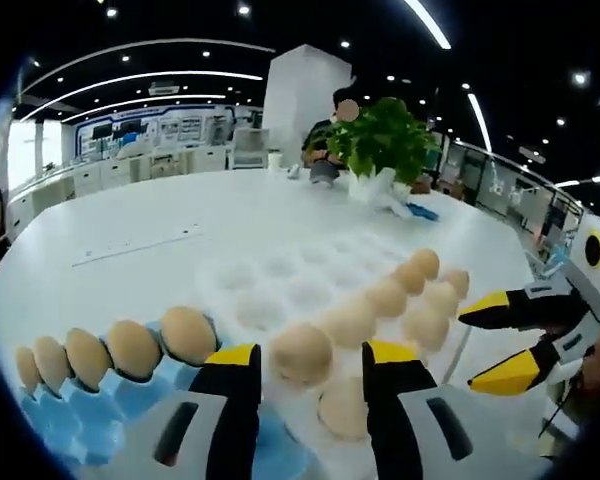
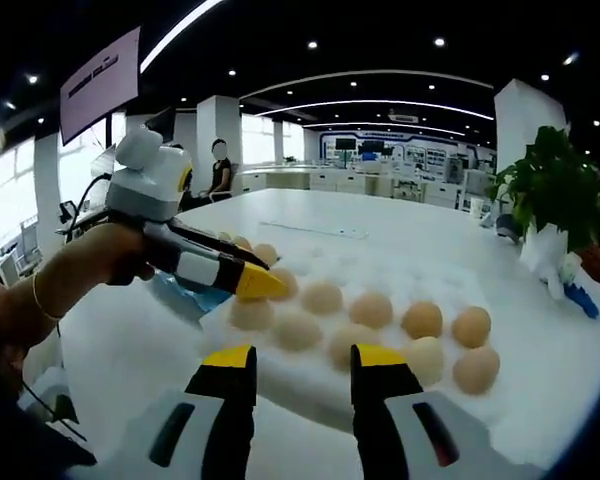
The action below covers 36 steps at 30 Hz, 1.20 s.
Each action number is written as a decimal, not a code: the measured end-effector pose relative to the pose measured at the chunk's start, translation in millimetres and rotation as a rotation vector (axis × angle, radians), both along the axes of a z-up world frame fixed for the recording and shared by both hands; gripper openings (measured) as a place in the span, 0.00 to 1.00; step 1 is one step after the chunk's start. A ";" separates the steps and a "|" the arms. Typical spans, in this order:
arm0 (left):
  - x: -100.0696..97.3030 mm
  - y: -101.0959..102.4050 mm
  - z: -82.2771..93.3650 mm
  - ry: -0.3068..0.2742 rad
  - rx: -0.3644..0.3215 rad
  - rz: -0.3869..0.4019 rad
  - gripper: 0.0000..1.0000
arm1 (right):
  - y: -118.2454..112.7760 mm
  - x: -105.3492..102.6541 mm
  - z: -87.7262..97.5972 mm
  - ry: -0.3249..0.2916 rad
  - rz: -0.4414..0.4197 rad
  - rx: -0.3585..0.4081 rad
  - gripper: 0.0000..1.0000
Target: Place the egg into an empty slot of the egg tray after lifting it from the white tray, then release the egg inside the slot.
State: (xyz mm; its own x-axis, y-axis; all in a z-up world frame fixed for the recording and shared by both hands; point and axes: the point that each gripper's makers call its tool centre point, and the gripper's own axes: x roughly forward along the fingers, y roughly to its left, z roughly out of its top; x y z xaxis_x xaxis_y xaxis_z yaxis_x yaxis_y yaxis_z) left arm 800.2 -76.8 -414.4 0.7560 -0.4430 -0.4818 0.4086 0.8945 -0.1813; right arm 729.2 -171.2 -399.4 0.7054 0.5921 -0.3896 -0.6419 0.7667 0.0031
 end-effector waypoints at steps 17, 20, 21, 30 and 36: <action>3.6 0.6 -5.7 0.064 -0.005 0.081 0.28 | -4.7 -3.2 -2.0 0.017 -0.023 0.022 0.39; 2.9 1.0 -5.5 0.066 -0.006 0.086 0.28 | -5.9 -3.3 -1.4 0.011 -0.019 0.024 0.39; 2.6 0.6 -5.8 0.066 -0.005 0.088 0.28 | -6.5 -2.6 -1.2 0.013 -0.018 0.029 0.39; 0.8 0.9 -7.5 0.070 -0.013 0.092 0.26 | -9.2 1.7 4.2 0.002 -0.028 0.048 0.39; 0.2 0.2 -8.1 0.084 0.002 0.081 0.26 | -11.5 3.0 1.3 0.007 -0.038 0.045 0.39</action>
State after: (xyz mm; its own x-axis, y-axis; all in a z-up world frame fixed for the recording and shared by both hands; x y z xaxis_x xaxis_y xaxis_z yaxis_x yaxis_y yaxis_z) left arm 800.3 -76.7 -422.6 0.7463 -0.3813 -0.5456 0.3188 0.9243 -0.2099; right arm 732.1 -182.7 -398.1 0.7252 0.5819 -0.3682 -0.6119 0.7898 0.0429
